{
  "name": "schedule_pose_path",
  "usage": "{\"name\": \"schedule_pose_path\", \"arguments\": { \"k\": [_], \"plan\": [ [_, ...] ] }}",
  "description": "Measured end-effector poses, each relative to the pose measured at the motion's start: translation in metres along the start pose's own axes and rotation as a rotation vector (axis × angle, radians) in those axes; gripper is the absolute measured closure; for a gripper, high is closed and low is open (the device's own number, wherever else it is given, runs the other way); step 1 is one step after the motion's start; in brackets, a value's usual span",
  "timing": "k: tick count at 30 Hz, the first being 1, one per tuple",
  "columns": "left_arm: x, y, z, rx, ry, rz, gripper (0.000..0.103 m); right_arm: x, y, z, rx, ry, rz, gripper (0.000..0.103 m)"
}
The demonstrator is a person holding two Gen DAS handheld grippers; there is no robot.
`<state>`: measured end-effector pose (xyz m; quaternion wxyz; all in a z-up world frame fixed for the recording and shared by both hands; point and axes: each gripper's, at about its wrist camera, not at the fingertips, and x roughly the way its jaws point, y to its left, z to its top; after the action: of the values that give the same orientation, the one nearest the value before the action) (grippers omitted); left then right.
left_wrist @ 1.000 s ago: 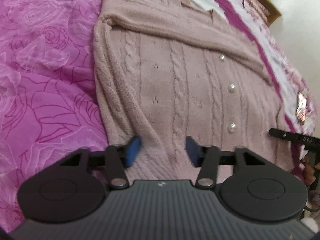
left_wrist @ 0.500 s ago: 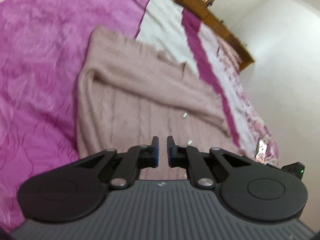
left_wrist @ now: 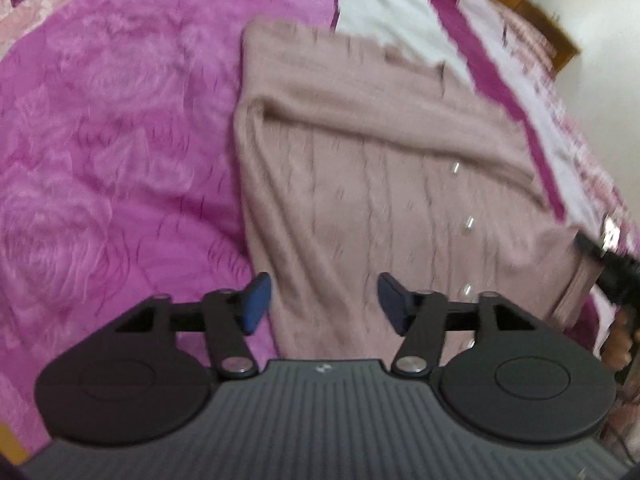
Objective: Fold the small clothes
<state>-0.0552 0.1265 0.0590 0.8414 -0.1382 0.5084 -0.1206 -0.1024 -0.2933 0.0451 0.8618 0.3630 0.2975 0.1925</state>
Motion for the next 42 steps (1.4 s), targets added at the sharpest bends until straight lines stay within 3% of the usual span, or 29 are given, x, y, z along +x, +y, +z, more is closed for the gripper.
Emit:
{"name": "schedule_pose_path", "arguments": {
  "k": [2, 6, 9, 12, 13, 14, 16, 19, 25, 35, 42],
  "plan": [
    [0.011, 0.0, -0.002, -0.011, 0.076, 0.013, 0.038, -0.002, 0.0, -0.001, 0.002, -0.011, 0.009, 0.087],
    [0.032, 0.0, -0.013, -0.015, 0.196, -0.042, 0.034, -0.004, 0.0, -0.002, 0.006, -0.024, 0.02, 0.087],
    [0.036, -0.012, -0.018, 0.029, 0.197, -0.052, 0.032, -0.005, -0.001, -0.004, 0.007, -0.025, 0.021, 0.087],
    [0.044, -0.01, -0.023, -0.027, 0.168, -0.101, 0.034, -0.006, -0.002, -0.006, 0.015, -0.027, 0.024, 0.087],
    [0.045, -0.009, -0.024, -0.041, 0.15, -0.106, 0.047, -0.006, -0.003, -0.007, 0.018, -0.03, 0.024, 0.087],
    [0.046, -0.008, -0.024, -0.05, 0.14, -0.106, 0.066, -0.007, -0.004, -0.007, 0.022, -0.032, 0.025, 0.087],
    [0.048, -0.002, -0.025, -0.1, 0.137, -0.147, 0.085, -0.007, -0.005, -0.006, 0.025, -0.036, 0.025, 0.087],
    [0.036, 0.003, -0.023, -0.158, 0.064, -0.235, 0.087, -0.01, -0.005, -0.005, 0.027, -0.05, 0.026, 0.087],
    [-0.012, 0.008, -0.007, -0.205, -0.171, -0.344, 0.089, -0.013, -0.006, 0.003, 0.052, -0.101, 0.045, 0.087],
    [-0.043, 0.002, 0.038, -0.277, -0.386, -0.316, 0.089, -0.004, 0.002, 0.035, 0.078, -0.221, 0.079, 0.087],
    [-0.043, 0.002, 0.083, -0.301, -0.462, -0.293, 0.089, 0.014, -0.006, 0.076, 0.133, -0.3, 0.085, 0.087]
  ]
}}
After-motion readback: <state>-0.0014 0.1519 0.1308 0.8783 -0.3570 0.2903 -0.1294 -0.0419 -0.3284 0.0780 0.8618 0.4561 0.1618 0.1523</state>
